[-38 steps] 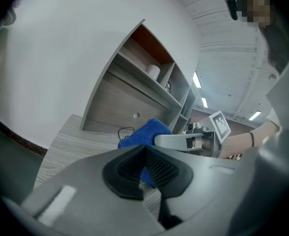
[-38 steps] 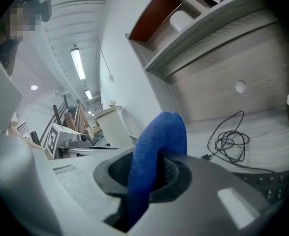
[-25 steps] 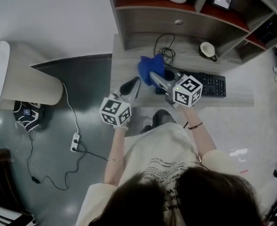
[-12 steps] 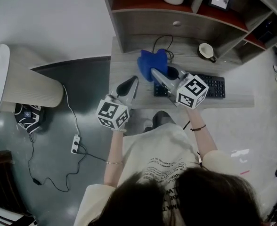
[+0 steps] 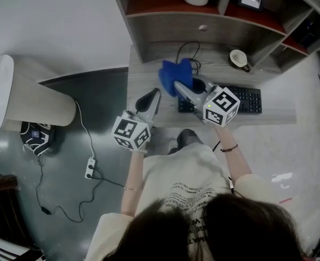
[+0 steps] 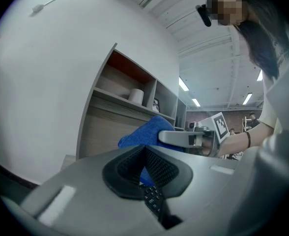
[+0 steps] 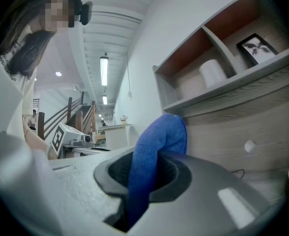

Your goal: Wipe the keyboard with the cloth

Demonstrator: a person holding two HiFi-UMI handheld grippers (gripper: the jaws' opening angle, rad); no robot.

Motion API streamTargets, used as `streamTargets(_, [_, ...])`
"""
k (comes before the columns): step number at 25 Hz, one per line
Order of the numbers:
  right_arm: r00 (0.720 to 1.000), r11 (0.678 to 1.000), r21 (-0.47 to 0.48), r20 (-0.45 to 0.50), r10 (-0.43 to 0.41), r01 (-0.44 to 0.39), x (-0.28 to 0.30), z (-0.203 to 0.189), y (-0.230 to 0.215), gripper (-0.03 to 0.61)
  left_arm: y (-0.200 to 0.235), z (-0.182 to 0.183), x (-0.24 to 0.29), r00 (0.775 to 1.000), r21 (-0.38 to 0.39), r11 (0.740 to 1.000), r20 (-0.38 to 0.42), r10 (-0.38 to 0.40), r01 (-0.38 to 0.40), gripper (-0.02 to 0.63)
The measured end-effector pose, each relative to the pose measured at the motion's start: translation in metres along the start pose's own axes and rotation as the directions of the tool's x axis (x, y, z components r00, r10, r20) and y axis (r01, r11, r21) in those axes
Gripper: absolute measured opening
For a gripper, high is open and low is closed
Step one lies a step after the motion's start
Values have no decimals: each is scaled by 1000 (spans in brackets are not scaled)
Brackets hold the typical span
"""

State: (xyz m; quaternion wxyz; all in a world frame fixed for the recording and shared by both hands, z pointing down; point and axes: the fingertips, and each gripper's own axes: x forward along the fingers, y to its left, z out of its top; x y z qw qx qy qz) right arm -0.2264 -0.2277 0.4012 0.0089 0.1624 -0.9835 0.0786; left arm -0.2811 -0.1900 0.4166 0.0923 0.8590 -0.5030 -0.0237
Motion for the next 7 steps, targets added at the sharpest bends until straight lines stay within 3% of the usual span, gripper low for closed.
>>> streamTargets(7, [1000, 1000, 3, -4, 9, -9, -3, 0, -6, 58, -2, 4, 8, 1000, 6, 1000, 7, -2, 2, -3])
